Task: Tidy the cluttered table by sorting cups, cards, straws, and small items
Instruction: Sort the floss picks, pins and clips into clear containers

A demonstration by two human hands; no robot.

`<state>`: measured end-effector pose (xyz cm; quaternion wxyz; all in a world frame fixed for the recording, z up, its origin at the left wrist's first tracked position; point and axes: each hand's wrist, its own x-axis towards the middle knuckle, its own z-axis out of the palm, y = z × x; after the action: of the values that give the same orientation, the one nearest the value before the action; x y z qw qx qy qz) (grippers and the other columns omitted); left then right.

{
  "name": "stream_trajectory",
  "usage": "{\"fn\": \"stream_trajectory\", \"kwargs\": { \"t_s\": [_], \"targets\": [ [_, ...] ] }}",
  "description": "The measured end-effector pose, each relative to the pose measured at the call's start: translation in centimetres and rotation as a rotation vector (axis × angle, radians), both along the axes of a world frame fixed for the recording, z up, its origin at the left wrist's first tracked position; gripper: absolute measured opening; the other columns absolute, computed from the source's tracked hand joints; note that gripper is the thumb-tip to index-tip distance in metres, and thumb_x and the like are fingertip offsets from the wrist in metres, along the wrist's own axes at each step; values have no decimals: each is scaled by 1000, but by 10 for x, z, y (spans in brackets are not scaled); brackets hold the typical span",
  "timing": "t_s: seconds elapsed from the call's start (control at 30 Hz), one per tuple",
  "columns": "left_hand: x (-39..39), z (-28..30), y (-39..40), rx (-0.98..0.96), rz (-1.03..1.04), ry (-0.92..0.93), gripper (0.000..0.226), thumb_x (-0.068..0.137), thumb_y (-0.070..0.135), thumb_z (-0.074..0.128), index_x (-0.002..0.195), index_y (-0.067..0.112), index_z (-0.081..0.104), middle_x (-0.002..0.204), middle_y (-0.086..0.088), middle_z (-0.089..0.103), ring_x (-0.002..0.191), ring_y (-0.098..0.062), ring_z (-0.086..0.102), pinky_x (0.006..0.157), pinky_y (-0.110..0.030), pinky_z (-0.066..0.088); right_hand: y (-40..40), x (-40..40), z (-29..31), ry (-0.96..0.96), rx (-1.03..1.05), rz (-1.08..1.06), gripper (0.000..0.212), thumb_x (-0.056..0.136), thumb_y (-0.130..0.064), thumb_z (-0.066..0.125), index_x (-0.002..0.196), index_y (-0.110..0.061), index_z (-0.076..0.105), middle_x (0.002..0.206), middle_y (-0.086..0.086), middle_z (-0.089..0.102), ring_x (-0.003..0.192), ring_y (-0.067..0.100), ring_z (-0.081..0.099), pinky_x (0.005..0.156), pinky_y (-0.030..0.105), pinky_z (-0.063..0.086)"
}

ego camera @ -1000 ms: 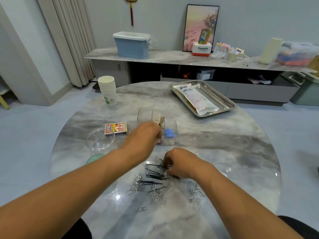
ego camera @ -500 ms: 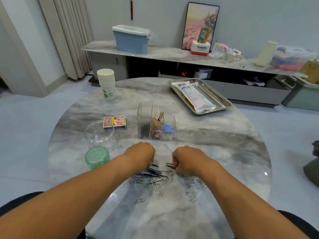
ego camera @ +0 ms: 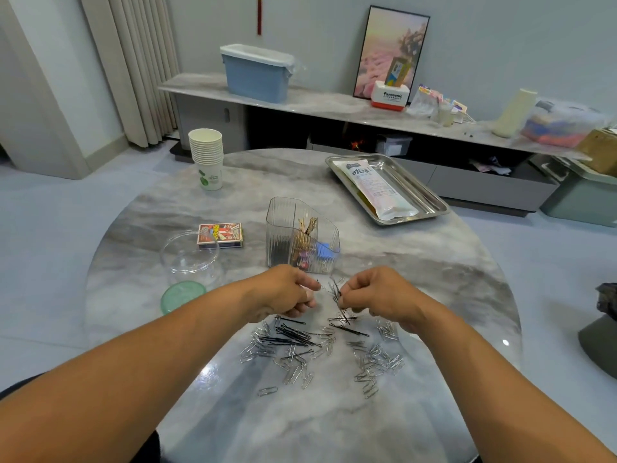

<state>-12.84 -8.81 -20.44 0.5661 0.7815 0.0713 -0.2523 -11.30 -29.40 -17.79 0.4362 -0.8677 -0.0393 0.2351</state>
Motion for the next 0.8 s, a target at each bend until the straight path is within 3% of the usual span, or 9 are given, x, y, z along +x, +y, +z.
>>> {"fn": "stream_trajectory", "kwargs": {
  "t_s": [0.1,0.2,0.33,0.4,0.53,0.67,0.8],
  "targets": [
    [0,1,-4,-184,94,67,20,103,0,48,115,8,62,83,-4,66,67,-11,56,64,-22,50,2,-3,4,96,153,-103,10,80,-6,81,81,-9,72,69,4,69,62,10,59,54,21,40],
    [-3,5,-10,-452,183,223,19,105,2,44,114,5,60,93,-12,68,87,-22,67,75,-30,58,8,-8,4,172,252,-167,11,81,-2,80,81,-8,71,64,6,66,55,10,58,52,21,43],
    [-5,10,-14,-634,231,324,32,107,24,45,118,-2,62,111,-22,68,103,-31,69,82,-33,61,12,-10,2,165,242,-176,10,82,-2,79,79,-10,73,64,8,67,56,13,55,57,24,46],
    [-7,10,-14,-640,230,308,41,105,31,49,120,-4,62,114,-24,69,106,-31,69,85,-33,60,12,-10,1,155,242,-153,8,83,-3,80,82,-9,74,67,7,69,60,13,58,58,23,48],
    [-11,6,-16,-577,245,211,21,103,18,54,107,2,67,91,-12,73,81,-21,71,71,-27,62,13,-12,-1,162,242,-85,5,84,-7,80,88,-7,78,74,7,73,65,11,63,58,21,51],
    [-9,4,-13,-599,285,204,17,102,13,56,105,1,67,94,-18,71,87,-28,70,81,-34,61,13,-10,0,169,262,-86,13,86,-9,79,98,-4,77,82,11,76,66,10,66,60,21,51],
    [-7,8,-9,-570,313,192,16,102,14,56,98,5,67,101,-22,69,92,-30,68,77,-33,62,11,-8,0,158,269,-115,14,85,-5,79,98,-7,76,78,10,73,67,12,66,59,22,52]
  ]
}}
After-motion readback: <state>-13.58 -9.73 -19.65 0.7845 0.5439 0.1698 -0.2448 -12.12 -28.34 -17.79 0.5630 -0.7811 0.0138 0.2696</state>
